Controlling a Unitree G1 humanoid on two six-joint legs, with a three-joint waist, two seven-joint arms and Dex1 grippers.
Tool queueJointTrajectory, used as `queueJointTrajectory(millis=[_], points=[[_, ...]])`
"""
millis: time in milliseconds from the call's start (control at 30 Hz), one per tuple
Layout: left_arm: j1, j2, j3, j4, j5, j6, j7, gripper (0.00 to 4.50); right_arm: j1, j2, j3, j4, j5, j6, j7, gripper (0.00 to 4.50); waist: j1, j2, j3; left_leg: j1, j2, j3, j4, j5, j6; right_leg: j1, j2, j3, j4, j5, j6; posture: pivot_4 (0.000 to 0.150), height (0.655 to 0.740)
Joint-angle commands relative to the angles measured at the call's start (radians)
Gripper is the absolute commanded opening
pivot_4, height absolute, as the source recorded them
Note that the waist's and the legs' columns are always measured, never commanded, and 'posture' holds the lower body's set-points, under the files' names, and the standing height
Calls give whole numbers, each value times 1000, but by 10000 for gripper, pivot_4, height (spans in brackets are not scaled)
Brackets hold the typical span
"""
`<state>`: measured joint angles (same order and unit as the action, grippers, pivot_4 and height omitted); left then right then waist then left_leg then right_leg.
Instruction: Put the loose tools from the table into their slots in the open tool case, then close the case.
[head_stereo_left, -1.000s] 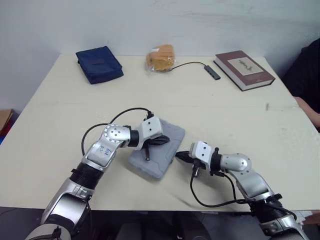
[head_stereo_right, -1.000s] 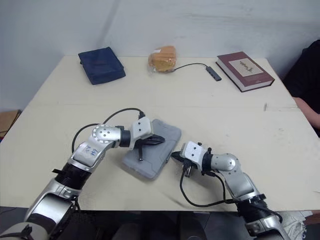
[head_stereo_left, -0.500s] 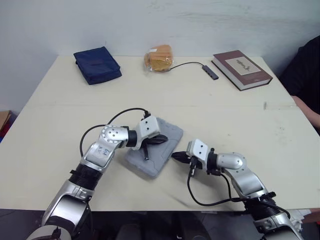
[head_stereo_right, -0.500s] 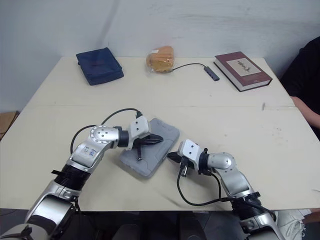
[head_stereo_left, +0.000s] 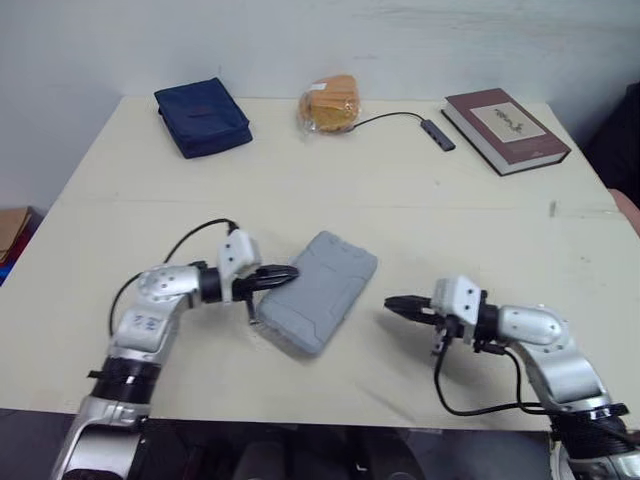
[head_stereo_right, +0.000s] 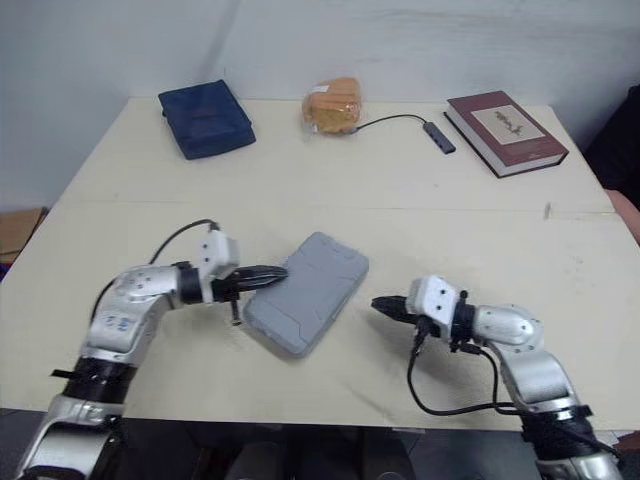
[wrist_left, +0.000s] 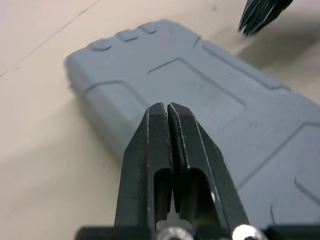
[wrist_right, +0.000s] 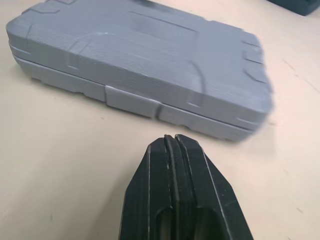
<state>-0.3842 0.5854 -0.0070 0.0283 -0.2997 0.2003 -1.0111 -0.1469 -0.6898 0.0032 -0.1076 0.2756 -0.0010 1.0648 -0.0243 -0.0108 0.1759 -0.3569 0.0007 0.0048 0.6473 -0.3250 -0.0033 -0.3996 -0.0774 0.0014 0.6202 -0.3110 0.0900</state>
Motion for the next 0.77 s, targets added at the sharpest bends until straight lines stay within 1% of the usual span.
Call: queueJointTrajectory(millis=[33, 67, 167, 233, 267, 333, 433, 500, 667, 767], points=[[85, 79, 141, -76, -66, 29, 6, 5609, 43, -72, -123, -6, 55, -43, 40, 14113, -1, 0, 1, 0, 0, 0, -1, 0, 1, 0, 0, 0, -1, 0, 0, 1500, 7400], [119, 104, 178, -82, -66, 26, 15, 8026, 44, -94, -149, 19, 46, -71, 43, 17921, -4, 1, 3, 0, 0, 0, -1, -1, 1, 0, 0, 0, -1, 0, 0, 1500, 7400], [209, 159, 311, -58, -34, -43, 79, 22178, 20, -151, -229, 98, 43, -101, 35, 34157, -4, 1, 5, 0, 0, 1, 0, -1, 2, 0, 0, 1, -2, 0, 0, 1500, 7400], [252, 178, 374, -44, -29, -43, 120, 31286, 10, -173, -254, 130, 35, -116, 27, 44281, -2, 1, 5, 0, 0, 1, 0, -1, 2, 0, -1, 1, -2, 0, 0, 1500, 7400], [275, 182, 398, -45, -25, -38, 143, 35752, 10, -184, -264, 145, 30, -125, 28, 45000, -2, 1, 6, 0, 0, 1, 0, -1, 2, 0, -1, 0, -1, 0, 0, 1500, 7400], [339, 191, 437, -45, -10, -56, 163, 44492, -1, -210, -280, 189, 17, -153, 36, 45000, -2, 1, 6, 0, 0, 0, -1, -1, 2, 0, -1, 0, -1, 0, 0, 1500, 7400], [429, 191, 468, -64, -14, -95, 143, 44492, -28, -244, -292, 269, 0, -203, 43, 45000, -3, 1, 6, 0, 0, 1, -2, -1, 3, 0, -2, 1, -3, 0, 0, 1500, 7400], [460, 194, 475, -74, -8, -91, 160, 44492, -48, -256, -292, 314, -2, -230, 50, 45000, -2, 1, 6, 0, 0, 1, -2, -2, 3, 0, -2, 1, -4, 0, 0, 1500, 7400], [477, 187, 478, -100, -1, -107, 204, 44492, -90, -268, -269, 391, -13, -283, 76, 45000, -2, 2, 6, 0, 0, 1, -2, -2, 3, 1, -2, 0, -4, 0, 0, 1500, 7400], [462, 175, 472, -118, -14, -117, 223, 44492, -120, -247, -238, 410, -23, -295, 78, 45000, -3, 2, 6, 0, 0, 1, -2, -2, 3, 1, -2, 0, -4, 0, 0, 1500, 7400]])
